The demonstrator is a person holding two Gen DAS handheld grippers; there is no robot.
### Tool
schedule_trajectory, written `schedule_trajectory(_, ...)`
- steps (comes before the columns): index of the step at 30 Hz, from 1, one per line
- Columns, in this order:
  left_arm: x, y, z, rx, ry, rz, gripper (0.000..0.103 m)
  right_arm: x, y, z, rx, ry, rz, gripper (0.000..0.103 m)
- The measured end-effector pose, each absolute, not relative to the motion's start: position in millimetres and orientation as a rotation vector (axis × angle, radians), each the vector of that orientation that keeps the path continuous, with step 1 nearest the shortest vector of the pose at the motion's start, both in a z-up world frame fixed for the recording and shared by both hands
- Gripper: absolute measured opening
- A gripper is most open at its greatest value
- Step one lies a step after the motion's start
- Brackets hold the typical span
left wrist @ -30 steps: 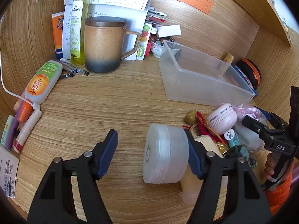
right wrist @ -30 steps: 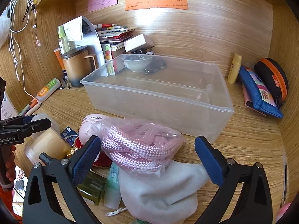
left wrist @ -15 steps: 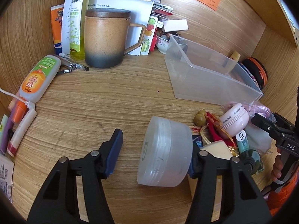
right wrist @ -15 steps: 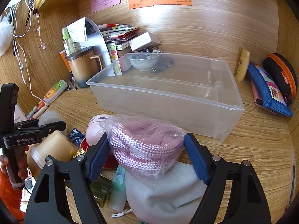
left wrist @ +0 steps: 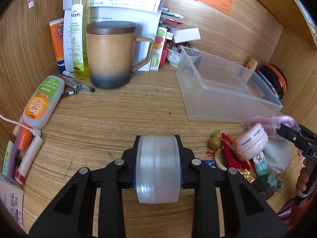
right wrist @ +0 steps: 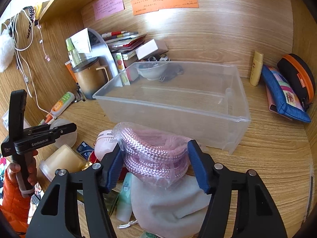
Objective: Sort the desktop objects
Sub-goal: 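Carry container with left gripper while right gripper carries rope bag toward clear box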
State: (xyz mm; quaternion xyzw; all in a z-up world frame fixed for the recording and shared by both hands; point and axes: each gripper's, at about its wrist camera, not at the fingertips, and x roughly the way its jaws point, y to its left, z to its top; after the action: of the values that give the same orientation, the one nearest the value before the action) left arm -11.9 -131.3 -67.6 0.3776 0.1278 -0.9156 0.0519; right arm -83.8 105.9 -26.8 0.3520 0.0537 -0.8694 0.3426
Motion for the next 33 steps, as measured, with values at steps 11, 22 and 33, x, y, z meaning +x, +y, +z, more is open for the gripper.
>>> schedule_trajectory(11,-16.8,-114.9,-51.2,1.108,0.345,-2.828,0.029,-80.3,122.1,-4.9,0.856,0.086,-2.272,0.059)
schedule_trajectory(22,-16.5,-101.8,-20.4,1.029,0.313,-2.881,0.029,-73.5,132.9,15.5,0.794,0.077,-2.281,0.059)
schedule_trajectory(33,-28.6,-79.1,21.6,0.964,0.210,-2.979,0.029,-72.0,136.1,33.0,0.761,0.087,-2.273,0.059)
